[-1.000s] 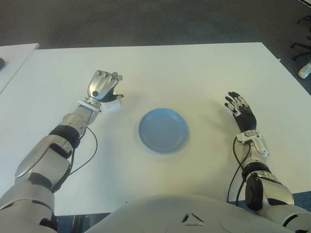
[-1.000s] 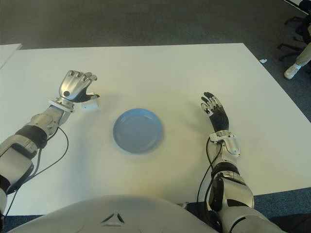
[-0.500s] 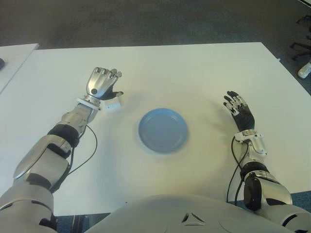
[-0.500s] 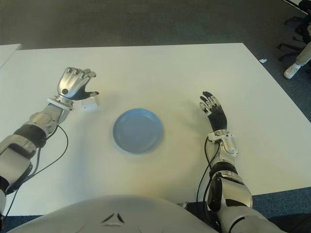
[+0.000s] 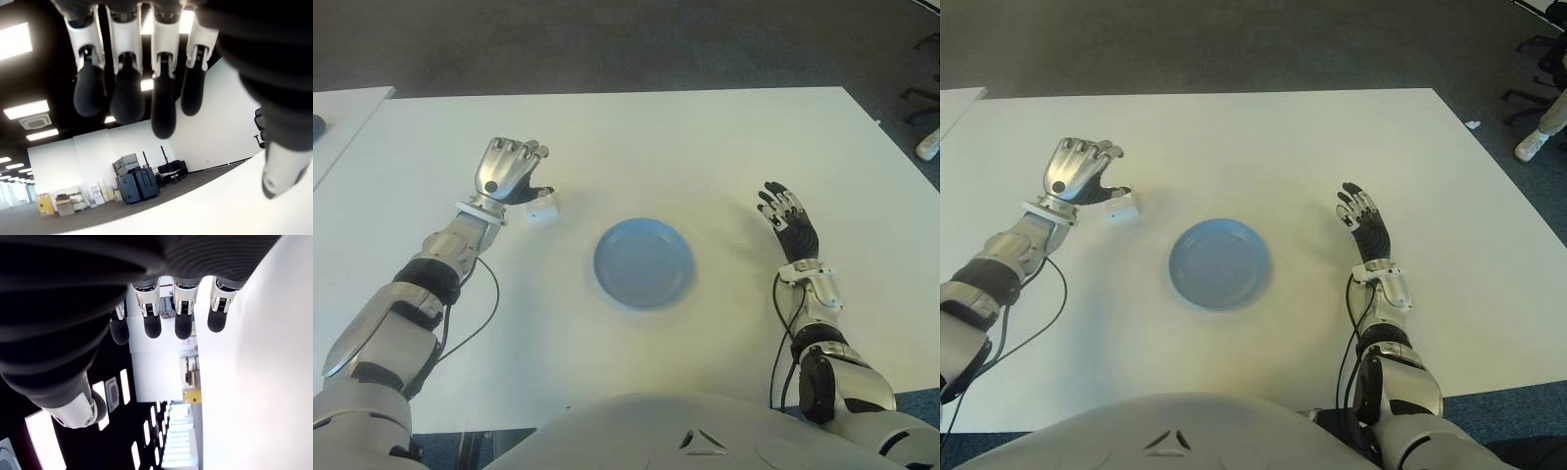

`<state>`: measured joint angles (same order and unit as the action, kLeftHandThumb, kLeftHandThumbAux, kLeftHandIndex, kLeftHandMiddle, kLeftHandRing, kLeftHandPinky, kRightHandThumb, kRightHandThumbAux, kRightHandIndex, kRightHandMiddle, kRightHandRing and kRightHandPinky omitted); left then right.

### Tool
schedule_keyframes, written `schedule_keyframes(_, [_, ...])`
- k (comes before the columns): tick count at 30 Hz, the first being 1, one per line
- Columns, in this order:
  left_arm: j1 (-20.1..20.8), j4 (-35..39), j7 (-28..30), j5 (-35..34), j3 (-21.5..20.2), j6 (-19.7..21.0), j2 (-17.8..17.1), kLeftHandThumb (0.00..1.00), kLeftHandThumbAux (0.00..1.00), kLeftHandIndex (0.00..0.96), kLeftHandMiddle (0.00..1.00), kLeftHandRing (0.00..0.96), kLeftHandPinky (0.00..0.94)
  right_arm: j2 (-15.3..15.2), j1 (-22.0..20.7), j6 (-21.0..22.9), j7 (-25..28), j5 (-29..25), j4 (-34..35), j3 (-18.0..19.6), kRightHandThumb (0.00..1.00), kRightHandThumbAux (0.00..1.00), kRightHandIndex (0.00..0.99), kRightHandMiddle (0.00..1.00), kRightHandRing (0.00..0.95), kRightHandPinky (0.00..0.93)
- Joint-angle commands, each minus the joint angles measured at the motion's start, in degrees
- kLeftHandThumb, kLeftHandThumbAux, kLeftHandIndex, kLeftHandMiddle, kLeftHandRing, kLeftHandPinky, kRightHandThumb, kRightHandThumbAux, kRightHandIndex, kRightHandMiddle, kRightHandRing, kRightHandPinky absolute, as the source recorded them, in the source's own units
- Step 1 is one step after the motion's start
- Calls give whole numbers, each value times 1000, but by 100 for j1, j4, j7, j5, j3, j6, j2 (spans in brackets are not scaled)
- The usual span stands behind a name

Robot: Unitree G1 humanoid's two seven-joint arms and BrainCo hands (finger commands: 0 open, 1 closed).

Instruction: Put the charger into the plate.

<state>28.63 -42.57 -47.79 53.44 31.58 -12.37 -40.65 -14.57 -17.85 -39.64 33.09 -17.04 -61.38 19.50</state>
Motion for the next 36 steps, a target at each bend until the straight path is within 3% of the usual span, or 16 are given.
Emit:
schedule_keyframes(1, [-381,345,1128,-622,-311,-134,34,847,661,418,570,648,583,273,367,219,-49,73,-284,-69,248,666,121,101,80,65])
schedule_keyframes(2, [-465,466,1503,-815,-391,-132,38,839,666,407,551,573,500,275,370,216,-52,72,-282,-73,248,666,121,101,80,65])
schedule_keyframes(4, [-677,676,2012,-1054,-482,-27,87,832,670,398,534,507,427,280,377,210,-55,70,-278,-80,248,666,121,101,80,65])
schedule_keyframes(5, [-780,756,2149,-1103,-503,49,122,645,635,338,433,398,330,280,378,209,-56,69,-276,-83,248,666,121,101,80,65])
schedule_keyframes(8, [-999,920,2439,-1163,-564,266,220,384,597,226,270,232,185,285,383,205,-61,67,-266,-91,248,666,121,101,80,65])
schedule_keyframes(14, [-1357,1092,2823,-1136,-645,791,513,146,588,73,82,53,37,285,386,205,-69,64,-261,-99,248,666,121,101,80,65])
schedule_keyframes(23, [-1435,829,2747,-1065,-678,857,760,23,566,2,3,1,1,267,389,218,-55,50,-242,-94,248,666,121,101,80,65])
schedule_keyframes(36, [-1274,-35,2210,-946,-518,583,1102,18,524,0,0,0,0,232,374,243,-29,34,-252,-76,248,666,121,101,80,65])
